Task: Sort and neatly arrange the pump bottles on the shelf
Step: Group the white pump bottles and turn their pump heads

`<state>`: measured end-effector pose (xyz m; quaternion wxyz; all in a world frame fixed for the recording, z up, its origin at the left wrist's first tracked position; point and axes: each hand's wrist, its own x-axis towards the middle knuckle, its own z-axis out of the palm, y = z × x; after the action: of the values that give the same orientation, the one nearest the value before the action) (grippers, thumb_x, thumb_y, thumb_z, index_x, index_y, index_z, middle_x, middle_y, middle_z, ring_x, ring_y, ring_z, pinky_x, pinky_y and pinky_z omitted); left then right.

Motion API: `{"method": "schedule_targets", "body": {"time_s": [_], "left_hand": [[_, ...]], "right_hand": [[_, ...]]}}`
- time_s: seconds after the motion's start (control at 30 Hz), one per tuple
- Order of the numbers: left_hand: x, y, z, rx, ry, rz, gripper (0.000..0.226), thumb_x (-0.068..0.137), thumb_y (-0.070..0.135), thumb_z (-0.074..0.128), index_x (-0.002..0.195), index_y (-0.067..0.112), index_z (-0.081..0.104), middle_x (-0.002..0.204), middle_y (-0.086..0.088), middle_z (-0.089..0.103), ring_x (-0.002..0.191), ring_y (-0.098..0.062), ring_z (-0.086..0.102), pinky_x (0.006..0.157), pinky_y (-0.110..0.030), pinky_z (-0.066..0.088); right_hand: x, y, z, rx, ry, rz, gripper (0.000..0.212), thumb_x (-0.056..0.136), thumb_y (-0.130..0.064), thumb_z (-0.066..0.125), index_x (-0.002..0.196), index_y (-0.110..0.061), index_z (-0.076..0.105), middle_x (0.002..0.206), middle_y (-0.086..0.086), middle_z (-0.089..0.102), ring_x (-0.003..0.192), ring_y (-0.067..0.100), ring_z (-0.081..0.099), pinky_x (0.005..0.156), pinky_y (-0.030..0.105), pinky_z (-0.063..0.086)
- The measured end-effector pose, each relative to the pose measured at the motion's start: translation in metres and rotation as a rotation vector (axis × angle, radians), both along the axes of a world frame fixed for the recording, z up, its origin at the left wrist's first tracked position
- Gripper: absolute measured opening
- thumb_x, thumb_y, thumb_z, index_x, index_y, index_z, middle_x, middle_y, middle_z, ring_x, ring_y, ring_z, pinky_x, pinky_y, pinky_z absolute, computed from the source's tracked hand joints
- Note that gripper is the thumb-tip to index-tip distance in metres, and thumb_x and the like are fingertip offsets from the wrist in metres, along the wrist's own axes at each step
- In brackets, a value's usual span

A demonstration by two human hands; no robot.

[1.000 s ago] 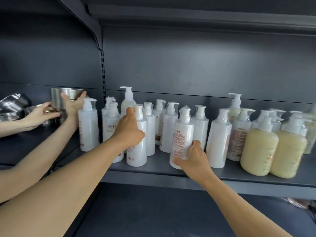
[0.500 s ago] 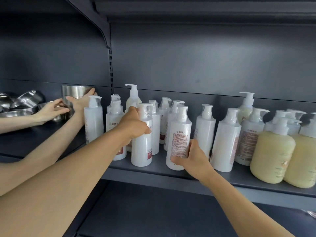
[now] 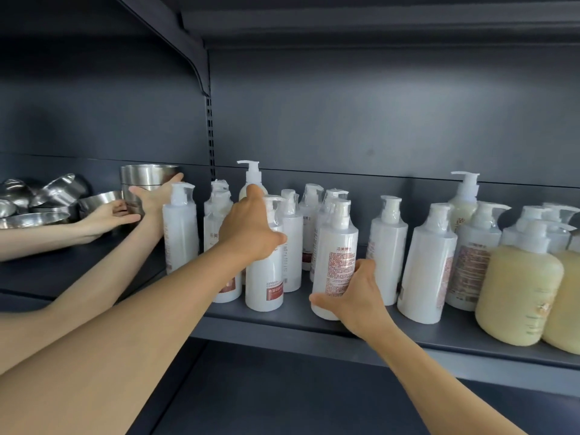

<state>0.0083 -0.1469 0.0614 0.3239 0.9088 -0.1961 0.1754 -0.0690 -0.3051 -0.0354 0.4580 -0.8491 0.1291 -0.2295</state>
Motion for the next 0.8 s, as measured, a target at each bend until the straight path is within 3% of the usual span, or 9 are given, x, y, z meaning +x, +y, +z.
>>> {"method": "schedule_targets", "body": {"time_s": [0.13, 0.27, 0.37, 0.43, 0.5, 0.57, 0.7, 0.8], "left_hand": [[0.003, 0.007, 0.002, 0.02, 0.01, -0.098, 0.072, 0.075, 0.013, 0.076, 0.13, 0.02, 0.03, 0.105, -0.007, 0.053, 0.096, -0.028, 0.055, 0.081, -0.042, 0.052], [0.006, 0.009, 0.002, 0.11, -0.071, -0.128, 0.066, 0.075, 0.014, 0.076, 0.128, 0.02, 0.037, 0.106, -0.005, 0.056, 0.098, -0.026, 0.054, 0.082, -0.04, 0.05], [0.009, 0.012, 0.005, 0.138, -0.09, -0.127, 0.065, 0.074, 0.014, 0.075, 0.128, 0.022, 0.04, 0.112, -0.003, 0.055, 0.096, -0.022, 0.05, 0.078, -0.034, 0.046], [0.011, 0.015, 0.007, 0.156, -0.097, -0.126, 0.066, 0.072, 0.013, 0.075, 0.128, 0.024, 0.042, 0.118, -0.003, 0.053, 0.1, -0.024, 0.051, 0.078, -0.033, 0.045], [0.012, 0.017, 0.007, 0.16, -0.099, -0.132, 0.068, 0.072, 0.01, 0.075, 0.129, 0.026, 0.042, 0.121, -0.005, 0.047, 0.103, -0.026, 0.052, 0.078, -0.032, 0.043], [0.012, 0.019, 0.006, 0.147, -0.096, -0.14, 0.068, 0.073, 0.01, 0.073, 0.13, 0.028, 0.041, 0.122, -0.005, 0.043, 0.103, -0.026, 0.051, 0.077, -0.03, 0.042], [0.012, 0.019, 0.002, 0.127, -0.081, -0.163, 0.071, 0.076, 0.008, 0.071, 0.135, 0.029, 0.037, 0.128, -0.006, 0.039, 0.109, -0.027, 0.05, 0.083, -0.033, 0.046], [0.011, 0.02, 0.004, 0.106, -0.113, -0.189, 0.072, 0.078, 0.008, 0.069, 0.138, 0.029, 0.036, 0.133, -0.004, 0.036, 0.117, -0.024, 0.046, 0.089, -0.032, 0.045]], "right_hand": [[0.002, 0.0, 0.003, 0.08, 0.075, 0.126, 0.062, 0.073, -0.014, 0.079, 0.112, -0.02, 0.031, 0.101, -0.011, 0.052, 0.088, 0.002, 0.054, 0.07, 0.015, 0.044], [0.004, -0.001, 0.006, 0.15, 0.138, 0.19, 0.061, 0.078, -0.008, 0.074, 0.124, -0.02, 0.037, 0.117, -0.004, 0.058, 0.103, 0.011, 0.056, 0.093, 0.028, 0.046], [0.005, 0.003, 0.004, 0.125, 0.127, 0.158, 0.066, 0.075, -0.02, 0.077, 0.127, -0.021, 0.037, 0.126, -0.001, 0.051, 0.108, 0.014, 0.054, 0.097, 0.031, 0.046], [0.006, 0.008, 0.003, 0.063, 0.109, 0.096, 0.072, 0.069, -0.03, 0.082, 0.123, -0.022, 0.035, 0.121, -0.002, 0.048, 0.103, 0.012, 0.053, 0.087, 0.024, 0.048], [0.006, 0.013, 0.005, 0.043, 0.065, 0.056, 0.071, 0.068, -0.029, 0.083, 0.116, -0.022, 0.031, 0.111, -0.004, 0.05, 0.092, 0.008, 0.053, 0.069, 0.014, 0.044], [0.007, 0.014, 0.005, 0.041, 0.051, 0.054, 0.067, 0.069, -0.026, 0.082, 0.113, -0.021, 0.032, 0.105, -0.007, 0.052, 0.088, 0.005, 0.053, 0.062, 0.012, 0.042], [0.005, 0.013, 0.009, 0.155, 0.13, 0.198, 0.061, 0.077, -0.012, 0.076, 0.126, -0.018, 0.041, 0.121, -0.005, 0.057, 0.11, 0.013, 0.056, 0.095, 0.029, 0.048], [0.003, 0.018, 0.012, 0.172, 0.145, 0.22, 0.061, 0.08, -0.009, 0.072, 0.13, -0.02, 0.039, 0.128, -0.002, 0.054, 0.115, 0.015, 0.054, 0.098, 0.031, 0.046]]}}
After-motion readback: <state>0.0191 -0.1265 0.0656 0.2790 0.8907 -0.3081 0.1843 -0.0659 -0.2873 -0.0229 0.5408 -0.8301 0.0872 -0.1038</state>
